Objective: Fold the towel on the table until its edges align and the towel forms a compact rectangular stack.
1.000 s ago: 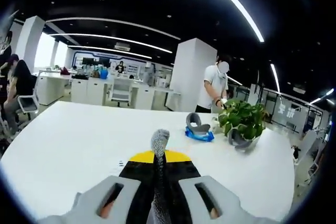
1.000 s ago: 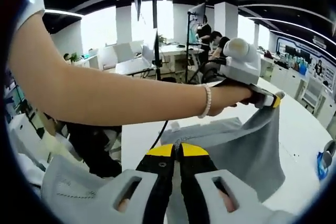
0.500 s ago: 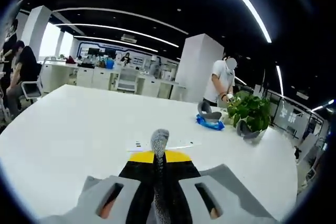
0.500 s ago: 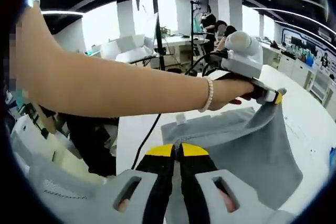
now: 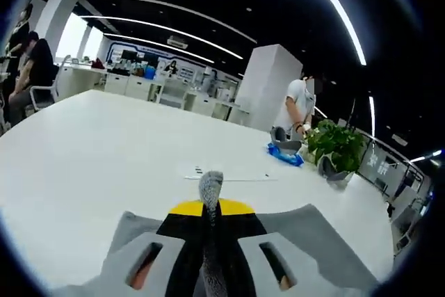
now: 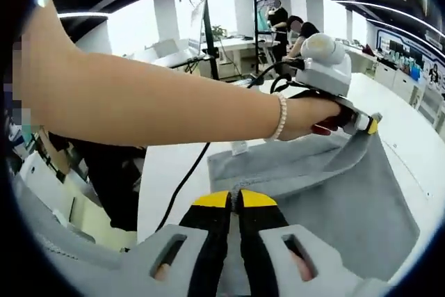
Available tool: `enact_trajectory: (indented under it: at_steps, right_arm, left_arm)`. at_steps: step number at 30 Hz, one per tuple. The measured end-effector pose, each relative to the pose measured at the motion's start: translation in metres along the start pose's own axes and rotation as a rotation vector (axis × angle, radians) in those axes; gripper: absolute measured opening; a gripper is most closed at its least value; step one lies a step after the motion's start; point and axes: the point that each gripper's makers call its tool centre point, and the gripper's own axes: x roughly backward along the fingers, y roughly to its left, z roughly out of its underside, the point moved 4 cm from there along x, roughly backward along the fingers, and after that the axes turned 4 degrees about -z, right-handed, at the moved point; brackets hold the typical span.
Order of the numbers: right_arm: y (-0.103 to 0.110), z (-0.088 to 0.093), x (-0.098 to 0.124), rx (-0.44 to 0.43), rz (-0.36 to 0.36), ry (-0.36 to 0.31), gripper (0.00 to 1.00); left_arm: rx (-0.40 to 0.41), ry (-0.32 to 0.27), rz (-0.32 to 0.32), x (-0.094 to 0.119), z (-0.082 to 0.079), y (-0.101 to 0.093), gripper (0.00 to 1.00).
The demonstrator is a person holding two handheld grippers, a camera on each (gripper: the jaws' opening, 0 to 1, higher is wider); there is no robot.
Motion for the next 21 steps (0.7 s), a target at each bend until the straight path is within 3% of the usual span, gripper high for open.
enact_trajectory:
  at_steps: [10, 17, 21]
  right_arm:
    - [-0.003, 0.007, -0.022, 0.006, -0.027, -0.006, 0.04]
    - [-0.002, 0.009, -0.035, 0.014, -0.052, -0.011, 0.06]
    - [0.004, 0.008, -0.038, 0.001, -0.078, -0.023, 0.1]
  left_arm:
    - [0.038, -0.023, -0.038, 0.009, 0.008, 0.02, 0.15]
    - [0.057, -0.025, -0.067, 0.032, 0.01, 0.03, 0.15]
    - [0.064, -0.042, -0.071, 0.052, 0.002, 0.026, 0.16]
